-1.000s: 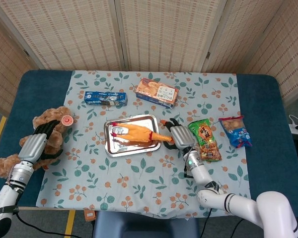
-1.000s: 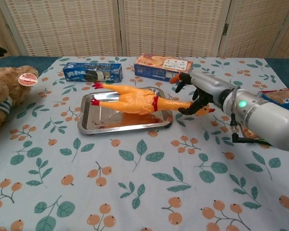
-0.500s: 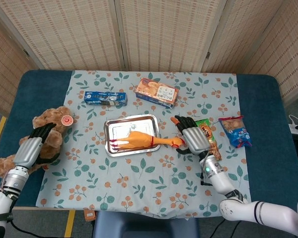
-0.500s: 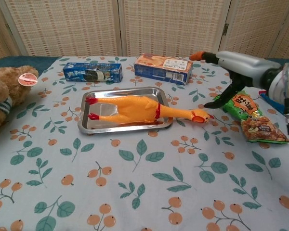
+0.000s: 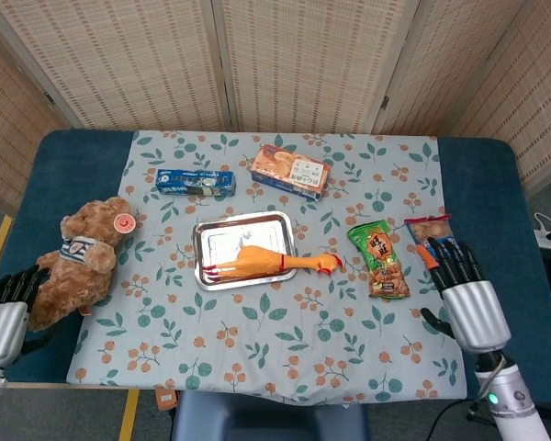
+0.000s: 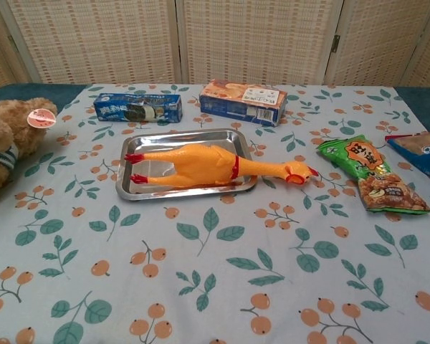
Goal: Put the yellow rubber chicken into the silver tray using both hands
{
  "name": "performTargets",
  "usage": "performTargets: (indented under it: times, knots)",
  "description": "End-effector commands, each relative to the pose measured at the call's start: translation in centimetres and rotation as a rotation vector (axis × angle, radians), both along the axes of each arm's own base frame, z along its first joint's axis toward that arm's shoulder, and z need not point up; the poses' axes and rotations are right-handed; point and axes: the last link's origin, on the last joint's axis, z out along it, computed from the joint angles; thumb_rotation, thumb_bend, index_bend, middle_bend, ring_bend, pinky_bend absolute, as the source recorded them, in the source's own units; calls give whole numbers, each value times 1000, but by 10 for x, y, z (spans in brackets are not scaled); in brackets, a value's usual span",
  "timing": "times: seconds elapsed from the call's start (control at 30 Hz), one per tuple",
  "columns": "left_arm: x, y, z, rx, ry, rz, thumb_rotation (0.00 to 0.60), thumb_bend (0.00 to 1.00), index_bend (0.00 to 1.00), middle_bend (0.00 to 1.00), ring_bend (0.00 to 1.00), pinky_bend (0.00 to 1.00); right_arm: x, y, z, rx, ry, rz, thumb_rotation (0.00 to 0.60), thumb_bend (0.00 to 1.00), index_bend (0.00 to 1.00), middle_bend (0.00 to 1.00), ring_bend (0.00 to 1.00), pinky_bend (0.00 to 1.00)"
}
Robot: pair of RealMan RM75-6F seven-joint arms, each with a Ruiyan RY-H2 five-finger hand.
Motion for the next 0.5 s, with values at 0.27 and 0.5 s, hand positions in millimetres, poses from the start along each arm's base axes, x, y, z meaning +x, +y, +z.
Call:
performTargets:
  times: [0.27,0.5]
  knots:
    - [7,-52,-8,-33,39,-45,600,306,0,0,0,0,-42,65,3,-64,13,-126,600,121,0,0,0,0]
    - [15,-60,-6,7,84,-102,600,303,0,0,0,0,-46,63,6,-62,4,-116,600,121,0,0,0,0]
